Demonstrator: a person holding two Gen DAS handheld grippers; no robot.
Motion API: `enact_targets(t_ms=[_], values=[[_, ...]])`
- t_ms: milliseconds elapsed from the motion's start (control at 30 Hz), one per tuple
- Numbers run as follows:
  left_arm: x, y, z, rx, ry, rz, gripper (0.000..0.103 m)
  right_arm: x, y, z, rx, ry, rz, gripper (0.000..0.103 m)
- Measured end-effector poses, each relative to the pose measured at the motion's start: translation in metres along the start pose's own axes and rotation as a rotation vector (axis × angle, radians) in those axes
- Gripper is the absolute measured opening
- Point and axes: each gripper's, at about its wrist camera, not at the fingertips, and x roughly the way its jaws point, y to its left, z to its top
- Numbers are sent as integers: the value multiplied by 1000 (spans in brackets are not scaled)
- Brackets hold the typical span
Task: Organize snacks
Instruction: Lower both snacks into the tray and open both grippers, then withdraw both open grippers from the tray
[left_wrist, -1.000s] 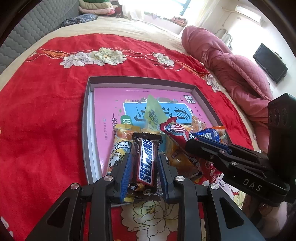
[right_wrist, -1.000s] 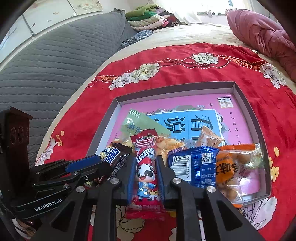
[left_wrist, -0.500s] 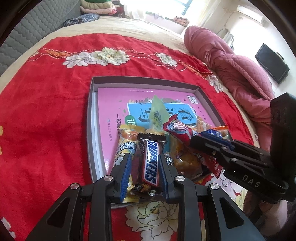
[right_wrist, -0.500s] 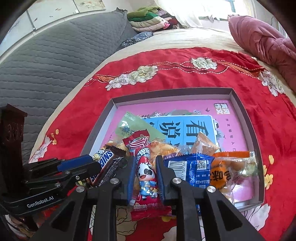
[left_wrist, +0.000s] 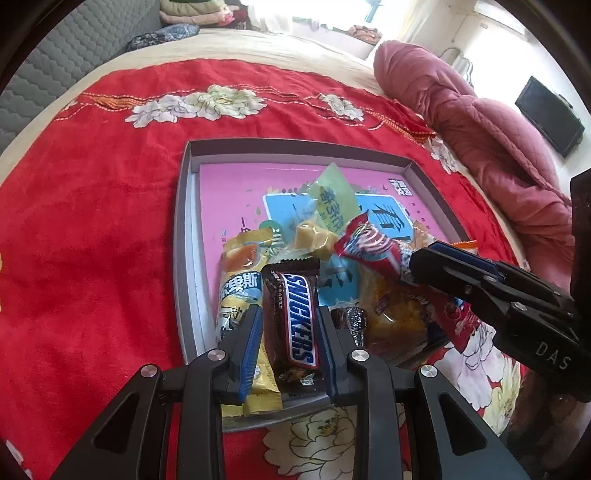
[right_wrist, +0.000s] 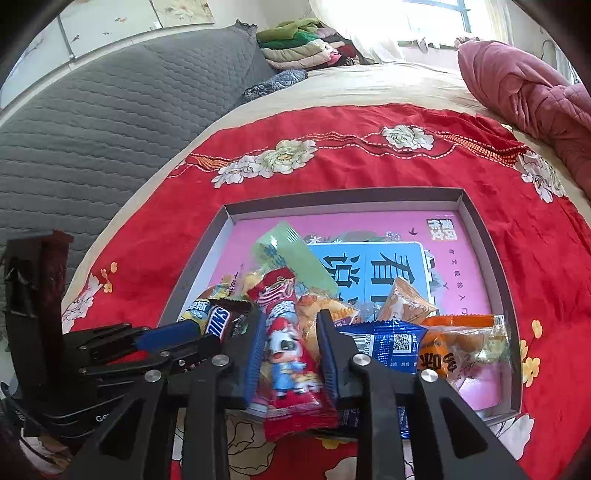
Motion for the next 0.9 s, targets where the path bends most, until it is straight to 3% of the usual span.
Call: enact_targets(t_ms=[233, 467, 600, 700, 800, 900], values=[[-12, 0, 3, -18, -17, -25, 31, -12, -3, 2, 9, -21, -3, 33], [-30, -7, 4, -15, -39, -27, 38, -36, -11, 0, 28, -58, -8, 36], [-42, -13, 2, -4, -53, -27, 42, -60, -16, -4, 40, -111, -11, 52], [-54, -18, -3, 7, -68, -20, 45, -79, -17, -9, 28, -136, -22, 55], [-65, -24, -11, 8, -82, -12, 48, -94, -17, -18, -8, -158, -70, 65], [-76, -33, -20, 19, -85, 10, 50, -109, -15, -29, -57, -182, -127, 67]])
